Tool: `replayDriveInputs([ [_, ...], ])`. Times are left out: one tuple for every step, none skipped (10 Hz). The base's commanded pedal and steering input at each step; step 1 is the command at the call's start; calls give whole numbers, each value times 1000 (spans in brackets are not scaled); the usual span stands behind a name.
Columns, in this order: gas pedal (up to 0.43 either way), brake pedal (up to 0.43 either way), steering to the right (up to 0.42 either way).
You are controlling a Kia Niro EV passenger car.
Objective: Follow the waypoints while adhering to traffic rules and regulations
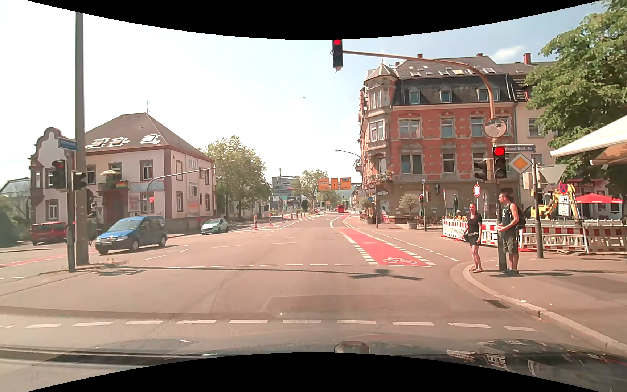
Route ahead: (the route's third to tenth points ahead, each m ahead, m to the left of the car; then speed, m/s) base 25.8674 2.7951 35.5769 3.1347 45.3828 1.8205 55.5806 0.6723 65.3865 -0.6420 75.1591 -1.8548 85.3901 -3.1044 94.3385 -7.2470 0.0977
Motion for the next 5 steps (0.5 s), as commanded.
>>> replayDriveInputs([
  [0,238,-12],
  [0,244,-12],
  [0,244,-12],
  [0,256,-12],
  [0,256,-12],
])
